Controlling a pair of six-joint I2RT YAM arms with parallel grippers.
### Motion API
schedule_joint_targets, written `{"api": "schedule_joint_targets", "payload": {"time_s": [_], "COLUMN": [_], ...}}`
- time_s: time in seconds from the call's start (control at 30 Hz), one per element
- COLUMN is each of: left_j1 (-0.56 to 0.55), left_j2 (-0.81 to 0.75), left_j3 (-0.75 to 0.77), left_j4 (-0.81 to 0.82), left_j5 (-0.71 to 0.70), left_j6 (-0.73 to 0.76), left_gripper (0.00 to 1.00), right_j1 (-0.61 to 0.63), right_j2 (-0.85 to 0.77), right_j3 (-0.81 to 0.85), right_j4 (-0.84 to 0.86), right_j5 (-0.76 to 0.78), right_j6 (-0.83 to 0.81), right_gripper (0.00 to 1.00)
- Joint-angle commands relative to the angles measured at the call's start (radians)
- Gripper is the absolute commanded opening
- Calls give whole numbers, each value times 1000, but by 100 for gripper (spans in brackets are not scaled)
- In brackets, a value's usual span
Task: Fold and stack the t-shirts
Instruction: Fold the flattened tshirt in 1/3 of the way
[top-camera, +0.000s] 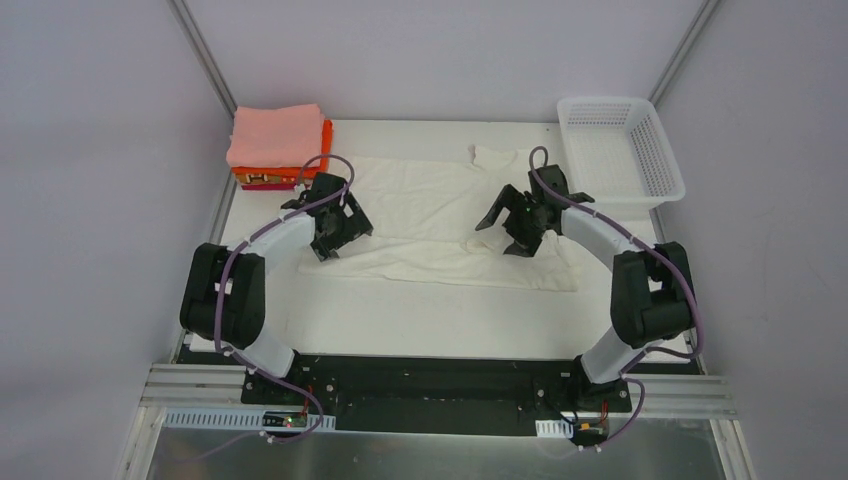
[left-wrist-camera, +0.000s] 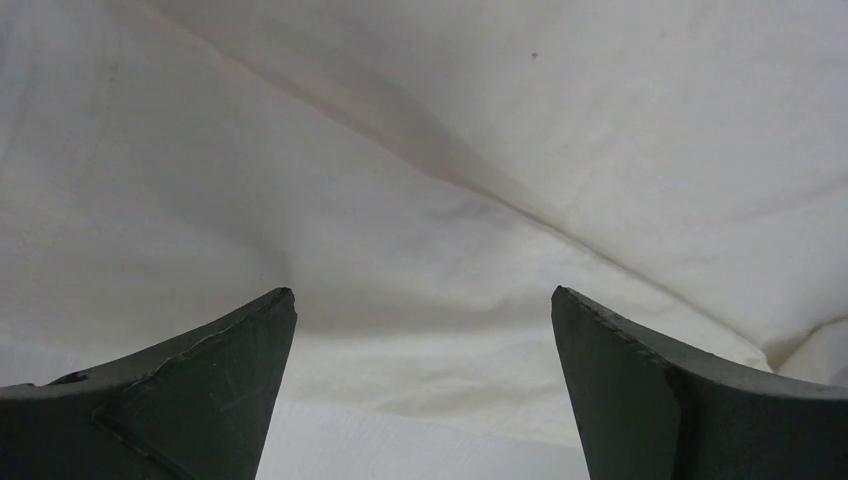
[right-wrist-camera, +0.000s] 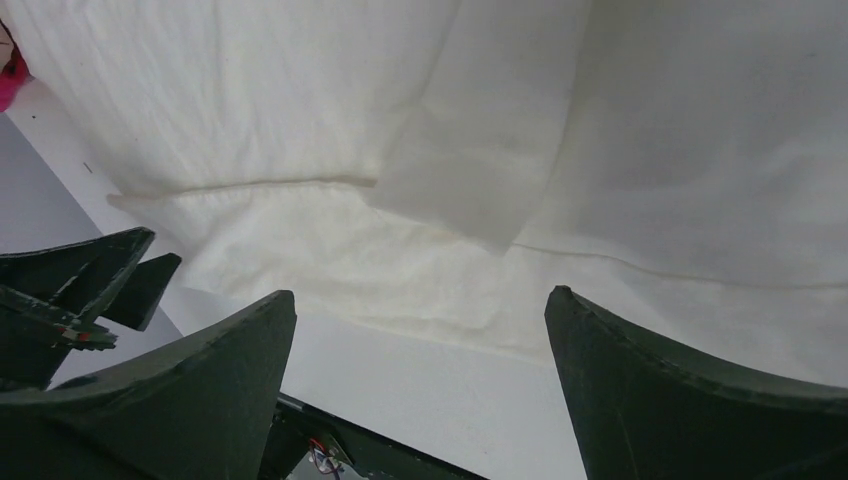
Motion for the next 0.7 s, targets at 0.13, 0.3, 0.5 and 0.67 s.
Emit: {"api": "schedule_joint_targets", "payload": {"time_s": [0.13,0.3,0.5,0.67], "left_j1": [9,12,17,22], "left_j2": [44,58,64,57], "left_j3": [-81,-93,-113,-125], "left_j4": [18,17,18,17], "left_j5": [-1,-27,-59,-82], "left_j6": [39,51,62,73], "left_gripper": [99,99,99,99], "right_j1": [44,53,65,68], "right_j2": [128,198,238,253], "right_j3": [44,80,158,208], "right_j4": [119,160,161,147], "right_j5": [1,7,38,75], "right_j6": [72,91,94,82], "right_gripper": [100,99,99,100]}}
